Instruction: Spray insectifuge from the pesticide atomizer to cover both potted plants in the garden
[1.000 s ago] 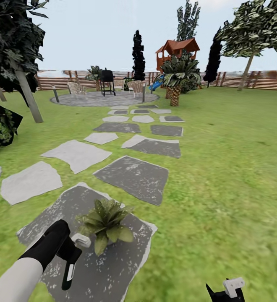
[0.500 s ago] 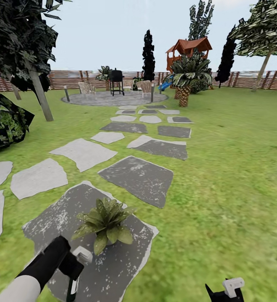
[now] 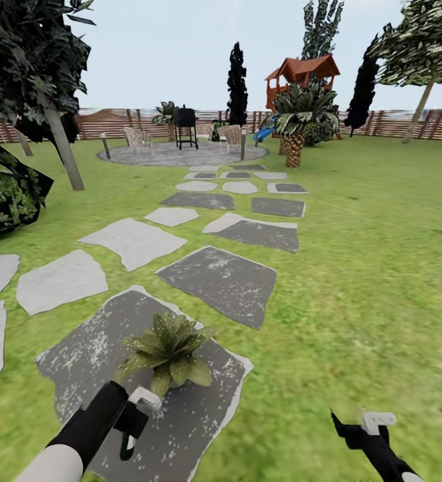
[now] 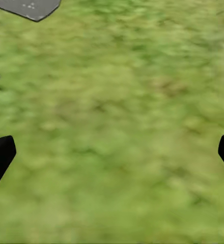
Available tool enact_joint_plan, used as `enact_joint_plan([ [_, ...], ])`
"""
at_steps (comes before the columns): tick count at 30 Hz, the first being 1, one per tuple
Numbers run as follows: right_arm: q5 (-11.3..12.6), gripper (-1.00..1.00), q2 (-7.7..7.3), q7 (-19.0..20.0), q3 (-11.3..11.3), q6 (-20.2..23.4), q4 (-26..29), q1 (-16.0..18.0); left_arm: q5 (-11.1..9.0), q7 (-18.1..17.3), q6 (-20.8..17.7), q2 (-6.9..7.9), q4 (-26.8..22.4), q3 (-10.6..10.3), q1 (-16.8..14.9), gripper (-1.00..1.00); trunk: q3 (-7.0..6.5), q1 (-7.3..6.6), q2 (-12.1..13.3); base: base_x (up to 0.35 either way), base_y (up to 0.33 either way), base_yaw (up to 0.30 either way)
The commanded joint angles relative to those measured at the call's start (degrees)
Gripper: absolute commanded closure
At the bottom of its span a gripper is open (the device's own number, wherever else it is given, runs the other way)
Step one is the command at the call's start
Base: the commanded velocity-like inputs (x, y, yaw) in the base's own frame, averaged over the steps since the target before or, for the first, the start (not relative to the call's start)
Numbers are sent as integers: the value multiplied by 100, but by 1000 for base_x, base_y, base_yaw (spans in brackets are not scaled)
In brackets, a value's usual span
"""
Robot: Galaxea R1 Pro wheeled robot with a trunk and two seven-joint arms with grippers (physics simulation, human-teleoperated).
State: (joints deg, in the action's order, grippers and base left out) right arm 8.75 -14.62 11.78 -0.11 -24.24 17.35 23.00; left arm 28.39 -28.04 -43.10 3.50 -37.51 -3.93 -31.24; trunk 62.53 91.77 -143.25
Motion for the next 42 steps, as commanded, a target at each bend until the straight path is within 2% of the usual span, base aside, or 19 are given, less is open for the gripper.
enact_joint_plan([
  [1,58,-100,-4,52,-25,-15,-199,3,-114,-52,118,16,-7,7,37,100,28,1,-4,0,0,0],
  [3,57,-100,-47,52,-38,-32,-350,2,-417,-48,283,33,-19,41,147,100,72,6,-7,0,0,0],
  [6,57,-100,-135,52,-39,-32,-389,2,-528,-44,337,34,-27,42,183,100,116,11,-9,0,0,0],
  [18,66,-100,-132,35,-42,-28,-678,2,-557,-43,332,19,-116,68,193,100,161,11,-9,0,-17,132],
  [27,66,-100,-129,42,-41,-37,-681,2,-555,-37,328,2,-148,80,193,100,203,11,-9,47,-254,169],
  [32,66,-100,-129,44,-41,-37,-681,2,-559,-35,328,-14,-266,74,194,100,196,11,-9,175,-247,102],
  [42,57,-100,-129,44,-41,-37,-681,2,-563,-35,328,-26,-275,77,191,100,179,11,-9,178,-227,259],
])
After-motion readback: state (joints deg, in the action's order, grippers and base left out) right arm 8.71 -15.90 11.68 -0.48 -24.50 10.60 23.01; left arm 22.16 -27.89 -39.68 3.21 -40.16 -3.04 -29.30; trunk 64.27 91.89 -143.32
